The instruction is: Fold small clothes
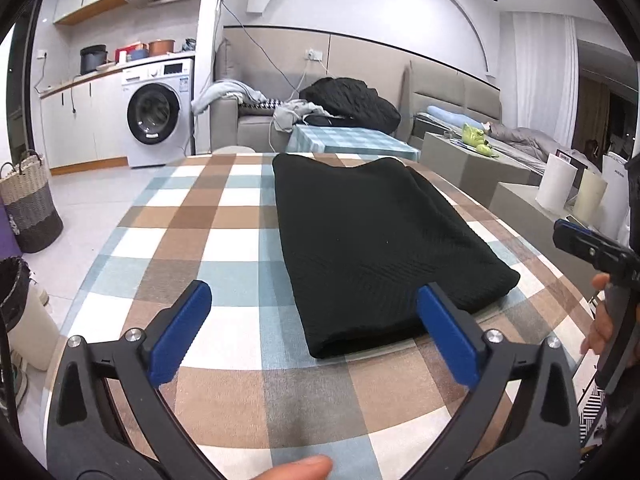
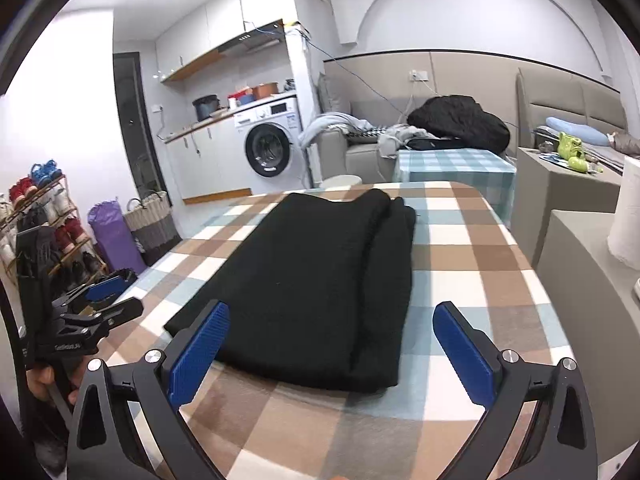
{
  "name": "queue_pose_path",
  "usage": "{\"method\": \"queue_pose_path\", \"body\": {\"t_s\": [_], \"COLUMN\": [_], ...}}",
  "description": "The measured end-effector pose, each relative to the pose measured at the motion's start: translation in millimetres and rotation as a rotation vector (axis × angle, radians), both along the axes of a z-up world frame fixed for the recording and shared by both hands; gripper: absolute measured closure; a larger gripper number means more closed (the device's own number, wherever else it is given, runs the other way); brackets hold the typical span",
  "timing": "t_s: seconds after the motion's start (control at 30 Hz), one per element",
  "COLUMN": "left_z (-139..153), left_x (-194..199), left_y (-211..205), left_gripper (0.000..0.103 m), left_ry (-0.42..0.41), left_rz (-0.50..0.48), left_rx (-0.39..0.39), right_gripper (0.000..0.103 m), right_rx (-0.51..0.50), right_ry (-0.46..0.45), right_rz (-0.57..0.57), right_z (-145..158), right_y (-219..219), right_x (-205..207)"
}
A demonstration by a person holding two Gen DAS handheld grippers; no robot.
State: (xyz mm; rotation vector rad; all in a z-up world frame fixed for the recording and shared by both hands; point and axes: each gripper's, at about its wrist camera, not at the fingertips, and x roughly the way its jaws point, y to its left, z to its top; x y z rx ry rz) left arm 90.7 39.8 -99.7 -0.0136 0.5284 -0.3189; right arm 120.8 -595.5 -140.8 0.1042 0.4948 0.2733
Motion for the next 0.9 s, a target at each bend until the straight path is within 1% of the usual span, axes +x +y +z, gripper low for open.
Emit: {"method": "queue_pose_path", "body": {"t_s": [0.07, 0.13, 0.23, 0.33, 0.47, 0.63, 0.8, 0.9], "left_z": [1.2, 0.3, -3.2, -6.4, -10.9, -13.3, -13.7, -14.6], "left_x": [-6.4, -9.9, -11.7, -10.3, -4.9, -3.6, -3.6, -2.5], "left_y": [-0.7, -0.5, 1.6, 3.2, 7.6, 10.6, 11.4, 10.3], "left_gripper": [0.001, 0.001, 0.001, 0.001, 0.001, 0.001, 0.001, 0.001], "left_ry": [-0.019, -0.040, -0.037, -0.042, -0.038, -0.032, -0.037, -0.036], "left_rz": [0.001, 0.014, 0.014, 0.029, 0.045, 0.052, 0.048, 0.045], "left_rx": [0.009, 0.014, 0.005, 0.013, -0.002, -0.018, -0.006, -0.006], "right_gripper": [0.000, 0.000, 0.000, 0.000, 0.000, 0.000, 0.000, 0.000], "right_rx": [0.023, 0.041, 0.030, 0.021, 0.043, 0.082, 0.089, 0.076], "right_ry": [-0.026, -0.033, -0.060, -0.084, -0.104, -0.085, -0.078, -0.073], "right_rz": [0.023, 0.048, 0.056, 0.069, 0.081, 0.070, 0.060, 0.068], "right_z": [-2.4, -5.2, -8.9, -11.9, -15.1, -21.6, -25.1, -26.9], "right_y": [3.6, 7.9, 14.9, 19.3, 18.1, 9.1, 6.4, 7.7], "right_x": [-7.6, -9.9, -12.7, -16.6, -19.0, -14.8, -13.6, -13.4]}}
